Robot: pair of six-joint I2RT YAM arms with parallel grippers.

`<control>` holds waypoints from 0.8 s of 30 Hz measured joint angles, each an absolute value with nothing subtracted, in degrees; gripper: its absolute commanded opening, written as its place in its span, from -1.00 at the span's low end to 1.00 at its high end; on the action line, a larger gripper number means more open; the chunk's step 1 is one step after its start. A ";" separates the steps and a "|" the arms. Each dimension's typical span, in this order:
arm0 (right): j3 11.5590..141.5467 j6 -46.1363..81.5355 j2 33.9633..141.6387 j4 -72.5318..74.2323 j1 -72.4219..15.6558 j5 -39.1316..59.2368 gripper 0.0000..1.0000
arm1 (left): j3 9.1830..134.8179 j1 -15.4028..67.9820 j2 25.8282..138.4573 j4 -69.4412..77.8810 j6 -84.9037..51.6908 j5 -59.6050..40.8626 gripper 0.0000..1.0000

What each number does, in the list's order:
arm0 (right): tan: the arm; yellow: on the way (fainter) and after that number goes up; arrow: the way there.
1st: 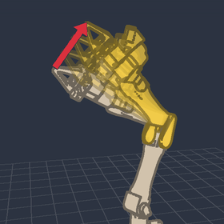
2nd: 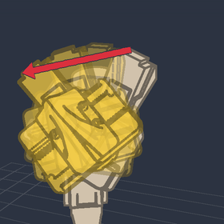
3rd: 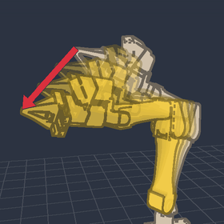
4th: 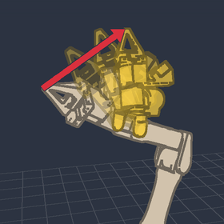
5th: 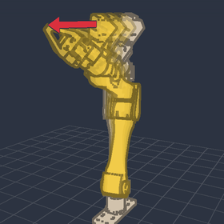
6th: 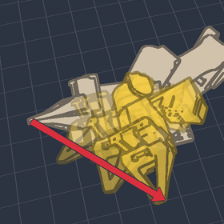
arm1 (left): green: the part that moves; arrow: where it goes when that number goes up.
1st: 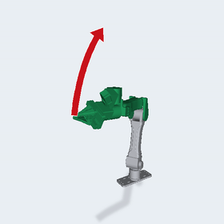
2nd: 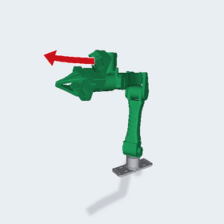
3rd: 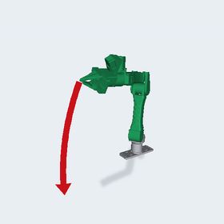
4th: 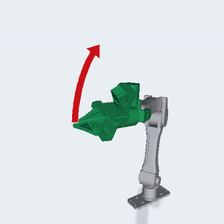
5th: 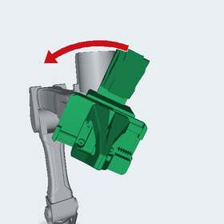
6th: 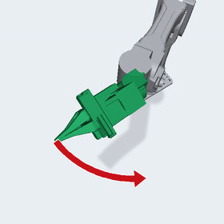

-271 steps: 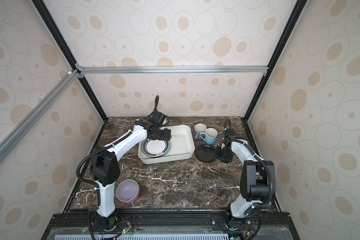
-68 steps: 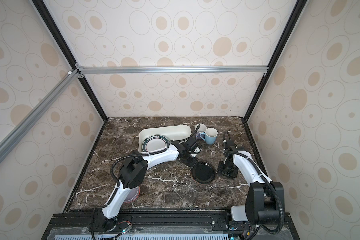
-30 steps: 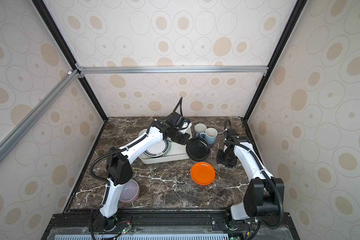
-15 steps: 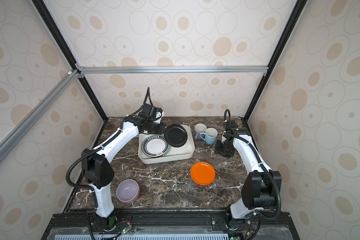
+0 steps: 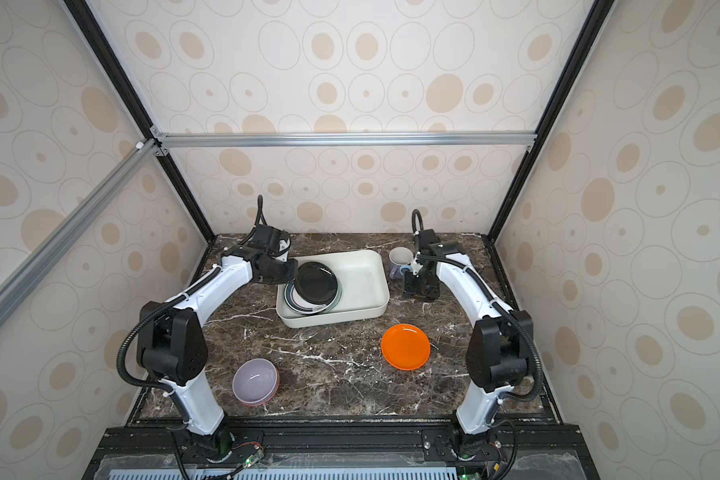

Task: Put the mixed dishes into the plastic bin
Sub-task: 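Lower the black plate onto the stack with the left gripper while the right withdraws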

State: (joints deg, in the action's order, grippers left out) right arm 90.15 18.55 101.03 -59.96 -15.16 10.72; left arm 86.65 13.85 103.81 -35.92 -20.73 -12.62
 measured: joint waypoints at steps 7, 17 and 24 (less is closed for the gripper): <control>100.77 17.58 109.75 -62.33 -22.04 14.98 0.00 | 85.32 11.16 104.29 -33.01 -20.75 -12.97 -1.00; 111.13 16.80 114.26 -65.84 -23.90 15.18 0.00 | 85.23 10.37 109.54 -31.59 -20.73 -14.70 -1.00; 111.96 16.80 115.77 -67.40 -23.77 14.35 0.01 | 85.41 10.37 110.91 -31.31 -20.56 -15.29 -0.64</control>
State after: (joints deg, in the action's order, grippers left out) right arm 111.96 16.80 115.77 -67.40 -23.77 14.35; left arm 85.41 10.37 110.91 -31.31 -20.56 -15.29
